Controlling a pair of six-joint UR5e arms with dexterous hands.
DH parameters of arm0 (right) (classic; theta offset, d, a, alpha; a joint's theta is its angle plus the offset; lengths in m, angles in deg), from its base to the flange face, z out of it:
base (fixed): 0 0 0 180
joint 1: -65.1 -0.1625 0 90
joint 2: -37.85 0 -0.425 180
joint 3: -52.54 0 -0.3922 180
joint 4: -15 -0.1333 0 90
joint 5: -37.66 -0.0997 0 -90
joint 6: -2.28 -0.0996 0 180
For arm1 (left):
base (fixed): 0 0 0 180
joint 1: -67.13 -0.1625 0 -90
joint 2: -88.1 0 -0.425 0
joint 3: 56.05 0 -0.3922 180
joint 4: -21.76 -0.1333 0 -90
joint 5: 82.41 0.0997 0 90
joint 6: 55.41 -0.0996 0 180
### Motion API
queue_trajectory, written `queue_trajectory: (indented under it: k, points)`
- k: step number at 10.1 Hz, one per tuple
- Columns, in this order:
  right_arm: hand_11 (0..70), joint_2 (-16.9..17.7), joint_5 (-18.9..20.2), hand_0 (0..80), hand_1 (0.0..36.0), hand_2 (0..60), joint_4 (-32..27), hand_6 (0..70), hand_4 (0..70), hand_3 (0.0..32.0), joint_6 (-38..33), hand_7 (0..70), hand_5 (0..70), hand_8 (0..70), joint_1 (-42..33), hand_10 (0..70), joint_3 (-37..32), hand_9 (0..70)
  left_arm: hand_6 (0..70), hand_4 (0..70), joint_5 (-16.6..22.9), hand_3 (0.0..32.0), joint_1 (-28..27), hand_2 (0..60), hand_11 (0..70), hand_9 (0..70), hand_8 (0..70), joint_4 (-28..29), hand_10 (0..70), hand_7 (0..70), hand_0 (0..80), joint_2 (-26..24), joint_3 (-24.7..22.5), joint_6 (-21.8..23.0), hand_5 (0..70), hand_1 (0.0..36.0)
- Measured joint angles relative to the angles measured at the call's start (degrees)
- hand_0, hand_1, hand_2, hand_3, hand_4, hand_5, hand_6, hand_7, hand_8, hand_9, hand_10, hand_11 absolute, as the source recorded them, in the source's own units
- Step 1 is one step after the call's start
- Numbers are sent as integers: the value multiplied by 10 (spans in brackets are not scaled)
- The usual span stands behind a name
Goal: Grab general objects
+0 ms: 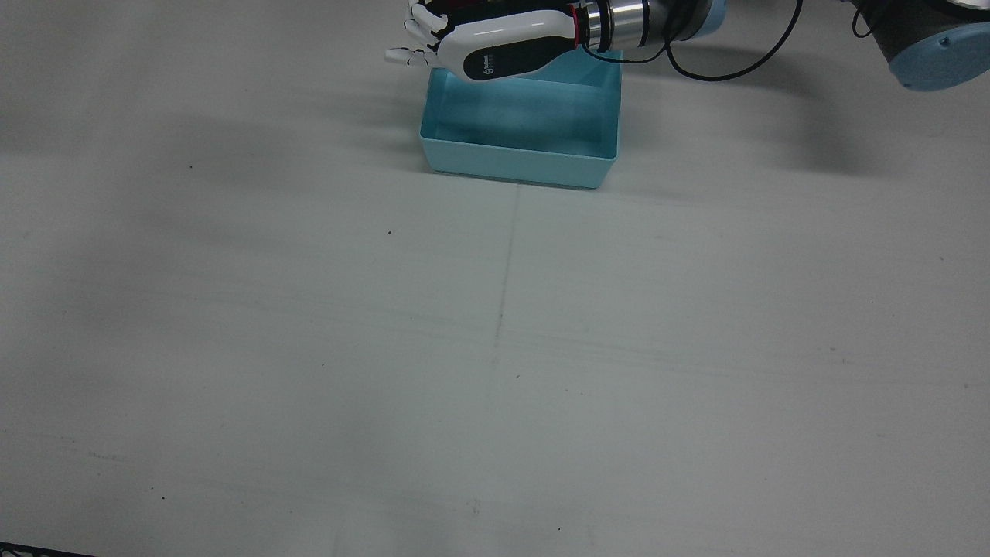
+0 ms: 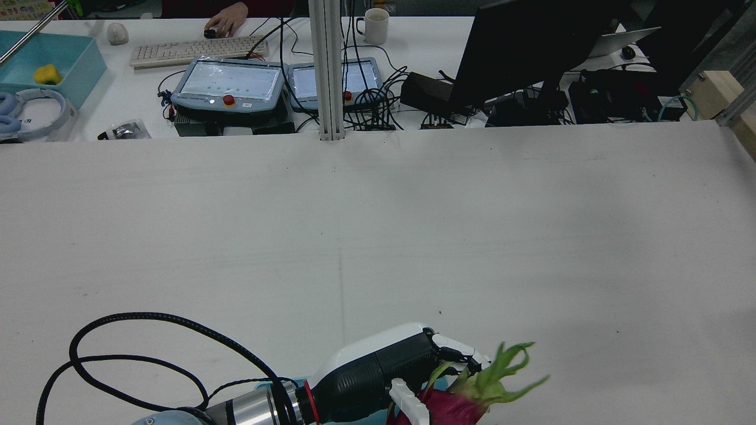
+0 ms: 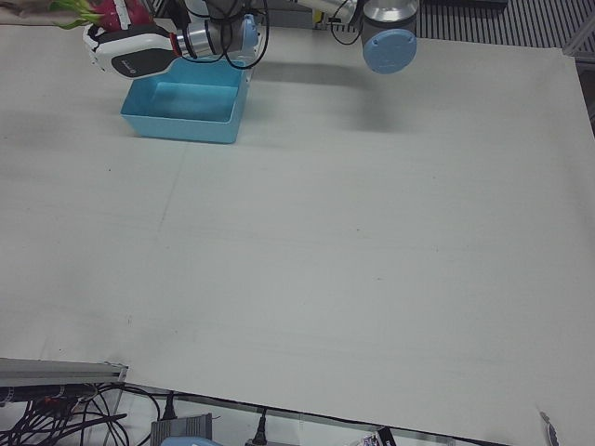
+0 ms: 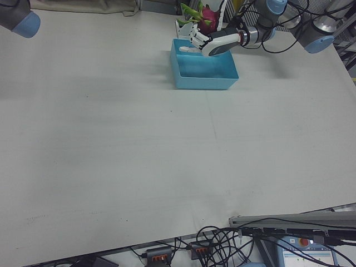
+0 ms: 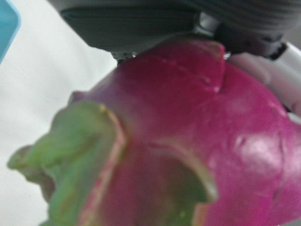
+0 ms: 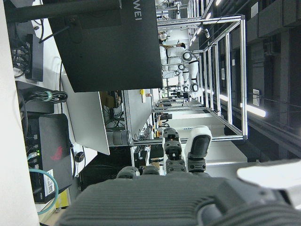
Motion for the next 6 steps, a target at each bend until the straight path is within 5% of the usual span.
queue_trajectory:
  k: [3, 6]
  points:
    - [0, 0, 0, 0, 0, 0, 0, 0, 0, 0, 0, 0, 0, 0, 0, 0, 0, 0, 0, 145, 0, 0, 0, 0, 80, 10, 49, 0, 49, 124, 507, 0, 1, 0, 48, 91]
    - [0, 0, 0, 0, 0, 0, 0, 0, 0, 0, 0, 0, 0, 0, 0, 0, 0, 0, 47, 363, 0, 0, -1, 0, 89, 19, 71, 0, 59, 165, 508, 0, 3, 0, 124, 73]
